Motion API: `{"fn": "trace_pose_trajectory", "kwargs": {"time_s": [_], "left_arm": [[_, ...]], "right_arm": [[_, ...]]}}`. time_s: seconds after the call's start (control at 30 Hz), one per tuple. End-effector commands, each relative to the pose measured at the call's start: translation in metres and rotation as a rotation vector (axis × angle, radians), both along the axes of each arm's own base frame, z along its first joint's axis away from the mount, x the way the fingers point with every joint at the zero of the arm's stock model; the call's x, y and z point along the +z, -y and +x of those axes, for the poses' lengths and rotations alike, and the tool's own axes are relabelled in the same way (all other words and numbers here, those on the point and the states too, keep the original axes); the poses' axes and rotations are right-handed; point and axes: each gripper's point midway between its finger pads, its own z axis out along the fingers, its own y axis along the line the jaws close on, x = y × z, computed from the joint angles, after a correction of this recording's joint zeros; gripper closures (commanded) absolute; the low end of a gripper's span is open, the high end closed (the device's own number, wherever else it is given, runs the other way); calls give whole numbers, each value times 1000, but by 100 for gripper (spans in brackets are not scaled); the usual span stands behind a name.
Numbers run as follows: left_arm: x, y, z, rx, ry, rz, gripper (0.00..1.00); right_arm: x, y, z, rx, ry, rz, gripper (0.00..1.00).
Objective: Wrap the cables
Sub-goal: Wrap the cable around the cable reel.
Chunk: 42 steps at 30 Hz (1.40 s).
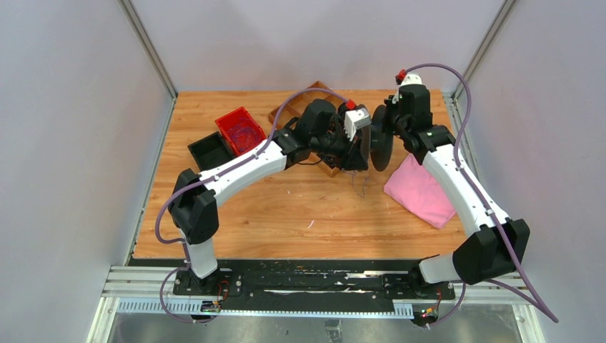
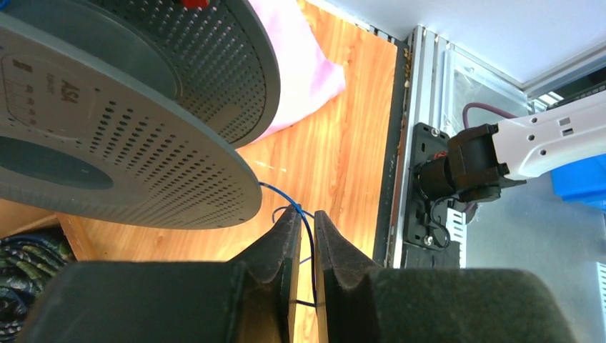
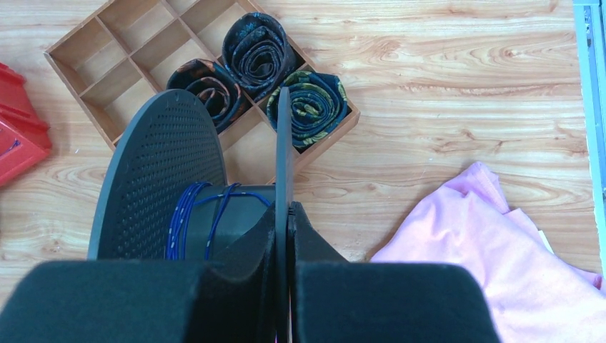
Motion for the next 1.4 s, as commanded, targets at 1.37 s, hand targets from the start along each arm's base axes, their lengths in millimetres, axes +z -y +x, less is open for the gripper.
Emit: {"fn": "trace_pose_trajectory", "kwargs": {"time_s": [1.37], "left_arm": [[46, -11, 80, 203, 219, 90, 93]], "right_arm": [[9, -11, -12, 112, 140, -143, 99]]}}
